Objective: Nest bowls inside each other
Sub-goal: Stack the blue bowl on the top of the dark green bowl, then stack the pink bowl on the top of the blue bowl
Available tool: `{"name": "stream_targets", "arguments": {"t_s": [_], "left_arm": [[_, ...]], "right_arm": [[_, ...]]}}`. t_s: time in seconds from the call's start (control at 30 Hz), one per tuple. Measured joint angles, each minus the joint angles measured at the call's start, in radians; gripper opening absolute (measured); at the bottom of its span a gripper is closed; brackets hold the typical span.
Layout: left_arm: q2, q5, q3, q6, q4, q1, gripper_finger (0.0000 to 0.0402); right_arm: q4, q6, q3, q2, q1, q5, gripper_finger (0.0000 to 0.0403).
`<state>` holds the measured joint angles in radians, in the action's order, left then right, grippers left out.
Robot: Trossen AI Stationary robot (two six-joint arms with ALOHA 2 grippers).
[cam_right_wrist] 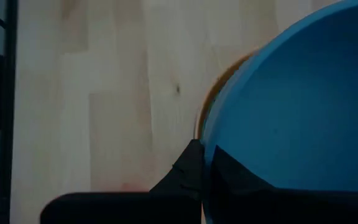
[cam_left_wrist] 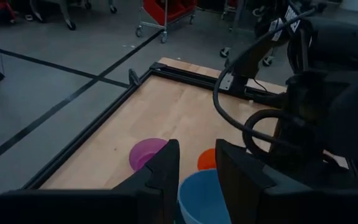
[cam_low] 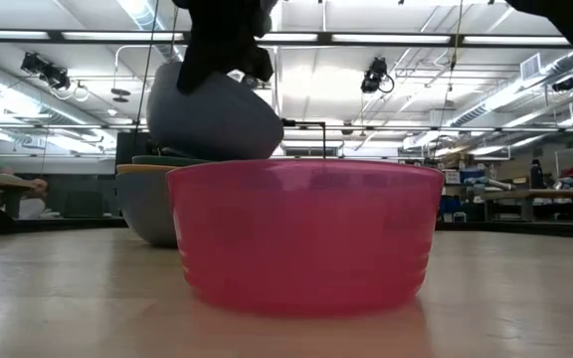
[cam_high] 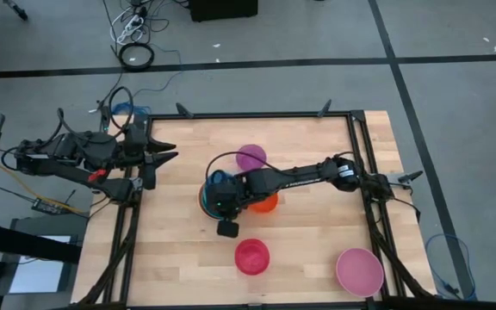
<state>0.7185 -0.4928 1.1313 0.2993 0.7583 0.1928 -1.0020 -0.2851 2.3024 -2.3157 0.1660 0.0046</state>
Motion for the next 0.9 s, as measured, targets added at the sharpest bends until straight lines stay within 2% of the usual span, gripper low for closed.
{"name": "stream_targets", "arguments": {"t_s": [0.3,0.43,0.53,0.73,0.9], "left_arm": [[0.0,-0.003,0.0,0.0,-0.001,0.0,0.0113],[0.0,-0.003,0.0,0.0,0.002,0.0,0.0113],[0.0,-0.003,0.0,0.001,0.003,0.0,0.0113],[0.0,-0.003,0.0,0.0,0.004,0.0,0.0113],[0.0,-0.002,0.0,0.0,0.004,0.0,0.0113]], "right_arm": [[-0.002,-0.009,-0.003,-0.046,-0.009,-0.01,0.0001],[0.004,-0.008,-0.003,-0.054,-0.013,-0.01,0.002],[-0.001,-0.009,-0.003,-0.054,-0.016,-0.017,0.0057],[-0.031,-0.007,0.022,-0.054,-0.017,-0.005,0.0163],[-0.076,0.0,0.039,-0.008,-0.018,0.084,0.0226]]}}
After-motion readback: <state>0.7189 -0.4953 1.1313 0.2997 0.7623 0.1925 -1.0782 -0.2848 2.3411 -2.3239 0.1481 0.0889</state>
